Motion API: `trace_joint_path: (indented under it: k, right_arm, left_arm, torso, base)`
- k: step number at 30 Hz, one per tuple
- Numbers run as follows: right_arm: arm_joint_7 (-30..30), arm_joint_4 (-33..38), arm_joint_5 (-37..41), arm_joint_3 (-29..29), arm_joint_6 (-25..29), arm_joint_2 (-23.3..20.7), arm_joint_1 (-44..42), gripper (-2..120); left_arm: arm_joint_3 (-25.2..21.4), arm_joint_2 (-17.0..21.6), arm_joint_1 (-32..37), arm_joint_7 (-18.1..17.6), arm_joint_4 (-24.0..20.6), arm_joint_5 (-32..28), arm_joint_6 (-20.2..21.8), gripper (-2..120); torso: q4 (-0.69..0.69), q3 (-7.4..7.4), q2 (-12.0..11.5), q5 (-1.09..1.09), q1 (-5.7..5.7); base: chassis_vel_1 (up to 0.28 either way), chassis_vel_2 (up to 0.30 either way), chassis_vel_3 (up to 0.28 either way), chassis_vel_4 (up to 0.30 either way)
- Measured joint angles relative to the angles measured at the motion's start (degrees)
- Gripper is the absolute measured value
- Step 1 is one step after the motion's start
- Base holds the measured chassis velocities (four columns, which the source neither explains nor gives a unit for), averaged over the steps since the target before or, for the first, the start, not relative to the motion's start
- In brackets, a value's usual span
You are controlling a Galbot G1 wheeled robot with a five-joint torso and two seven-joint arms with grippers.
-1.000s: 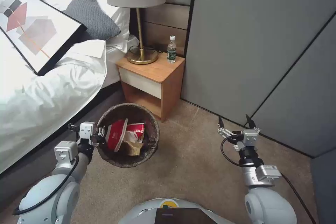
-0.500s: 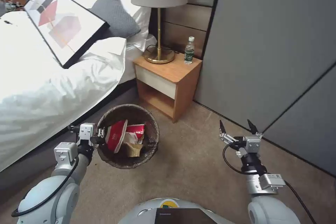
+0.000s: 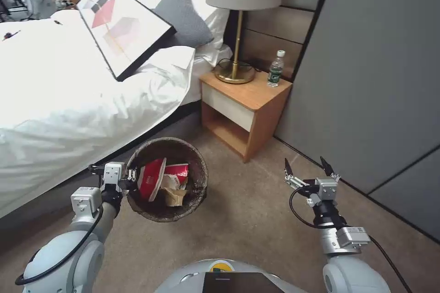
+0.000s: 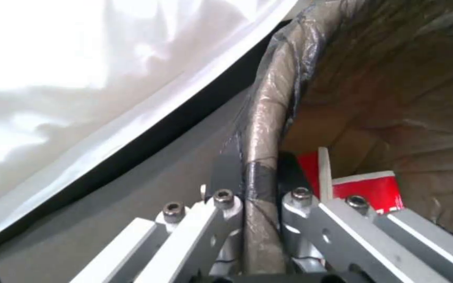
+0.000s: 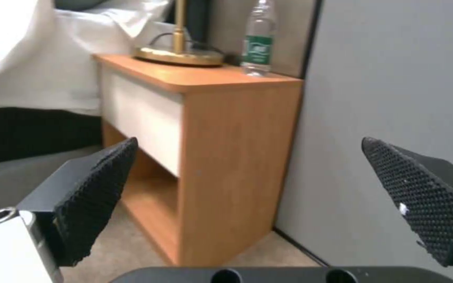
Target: Pick up the trash bin, then pick up the garbage from the floor and place it into the trash bin.
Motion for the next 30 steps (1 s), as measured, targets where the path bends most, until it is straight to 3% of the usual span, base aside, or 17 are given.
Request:
trace_joint_path:
  k: [30]
  right_arm:
    - [-0.1, -0.61, 0.48, -0.47, -1.2, -0.42, 1.0, 100]
  left_arm:
    - [-0.15, -0.01, -0.3, -0.43, 0.0, 0.01, -0.02, 2]
  torso:
    - [0.0, 0.0, 0.0, 0.0, 0.0]
  base:
    - [0.071, 0.077, 0.076, 0.076]
